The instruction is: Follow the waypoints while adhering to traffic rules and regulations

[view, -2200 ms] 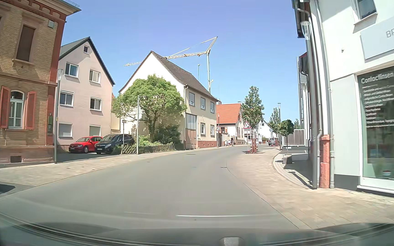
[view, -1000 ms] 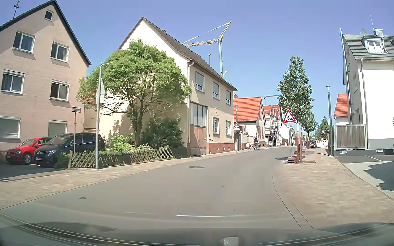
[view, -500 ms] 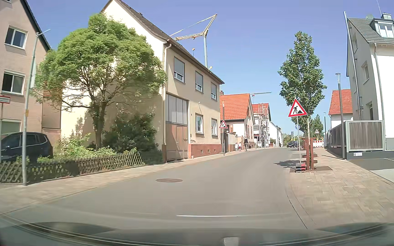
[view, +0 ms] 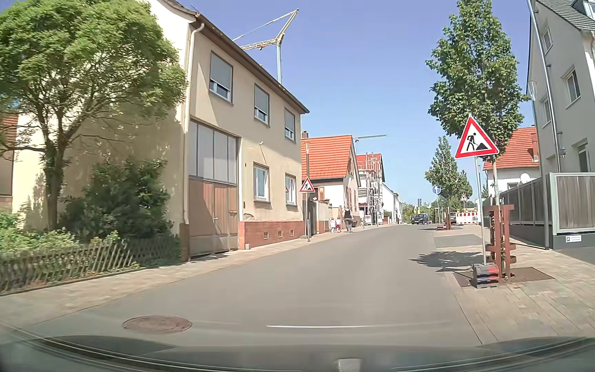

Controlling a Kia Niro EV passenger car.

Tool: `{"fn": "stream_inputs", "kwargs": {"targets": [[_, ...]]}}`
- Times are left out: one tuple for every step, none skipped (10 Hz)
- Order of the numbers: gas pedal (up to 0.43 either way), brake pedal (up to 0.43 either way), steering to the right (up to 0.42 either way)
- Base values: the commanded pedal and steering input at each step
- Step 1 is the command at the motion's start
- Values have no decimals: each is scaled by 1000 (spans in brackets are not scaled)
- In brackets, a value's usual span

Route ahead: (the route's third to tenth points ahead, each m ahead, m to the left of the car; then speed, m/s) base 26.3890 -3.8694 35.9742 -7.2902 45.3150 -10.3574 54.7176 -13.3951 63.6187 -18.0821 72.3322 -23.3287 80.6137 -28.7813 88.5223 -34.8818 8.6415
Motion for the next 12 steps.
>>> {"fn": "stream_inputs", "kwargs": {"targets": [[87,30,80],[87,30,81],[98,30,84],[98,30,84],[98,30,84],[98,30,84],[98,30,83],[98,30,83],[98,30,81],[98,30,79],[98,30,75],[98,30,69]]}}
